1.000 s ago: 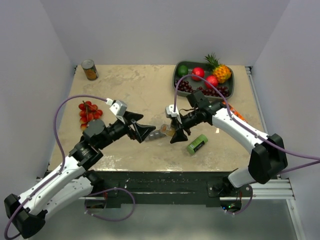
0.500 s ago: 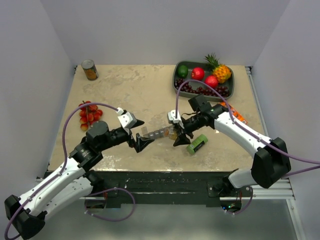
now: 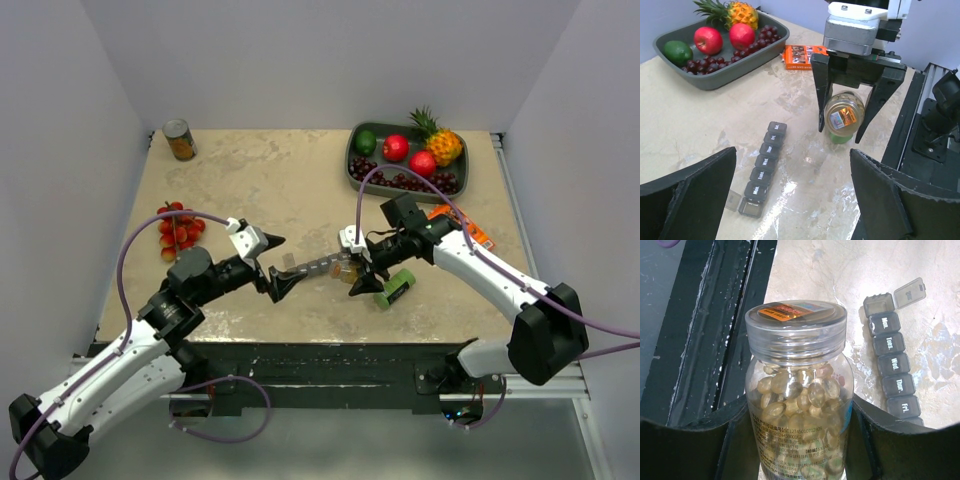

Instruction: Sort the pills into containers

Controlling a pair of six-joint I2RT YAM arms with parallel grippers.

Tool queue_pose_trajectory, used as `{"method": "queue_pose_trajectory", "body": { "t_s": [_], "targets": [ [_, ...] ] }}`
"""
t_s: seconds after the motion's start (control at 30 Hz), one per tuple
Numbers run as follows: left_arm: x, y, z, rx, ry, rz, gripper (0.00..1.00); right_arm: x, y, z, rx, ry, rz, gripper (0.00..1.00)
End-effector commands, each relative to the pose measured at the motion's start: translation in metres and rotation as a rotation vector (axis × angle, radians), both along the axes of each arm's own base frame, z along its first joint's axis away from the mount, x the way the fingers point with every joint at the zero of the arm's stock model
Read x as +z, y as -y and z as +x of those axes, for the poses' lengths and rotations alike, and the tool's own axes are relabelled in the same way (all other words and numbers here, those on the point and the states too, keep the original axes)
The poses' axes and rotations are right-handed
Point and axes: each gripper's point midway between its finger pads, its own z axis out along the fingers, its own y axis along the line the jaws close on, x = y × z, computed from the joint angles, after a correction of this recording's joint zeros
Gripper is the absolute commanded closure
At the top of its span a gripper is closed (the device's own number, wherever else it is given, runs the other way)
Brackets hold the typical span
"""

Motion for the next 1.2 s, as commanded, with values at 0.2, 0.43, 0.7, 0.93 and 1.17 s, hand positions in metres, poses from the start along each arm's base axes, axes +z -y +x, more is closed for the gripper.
{"method": "queue_pose_trajectory", "body": {
  "t_s": [0.2,0.43,0.7,0.93,1.17],
  "targets": [
    [0.01,0.016,-0.022,-0.187,0.125,-0.021,0.01,0.012,-0.003,0.0,0.03,0.049,0.05,1.0],
    [0.009,0.025,-0.036,-0.306,0.213,-0.015,0.02,0.011,-0.004,-0.001,0.035,0.052,0.052,1.0],
    [0.01,0.044,-0.037,-0.429,0.327,-0.003,0.04,0.011,-0.003,-0.004,0.05,0.05,0.063,1.0],
    [0.012,0.067,-0.027,-0.487,0.314,-0.004,0.1,0.012,-0.005,-0.006,0.058,0.045,0.078,1.0],
    [0.009,0.085,-0.021,-0.483,0.299,-0.025,0.16,0.012,-0.005,-0.006,0.06,0.041,0.08,1.0]
  ]
}}
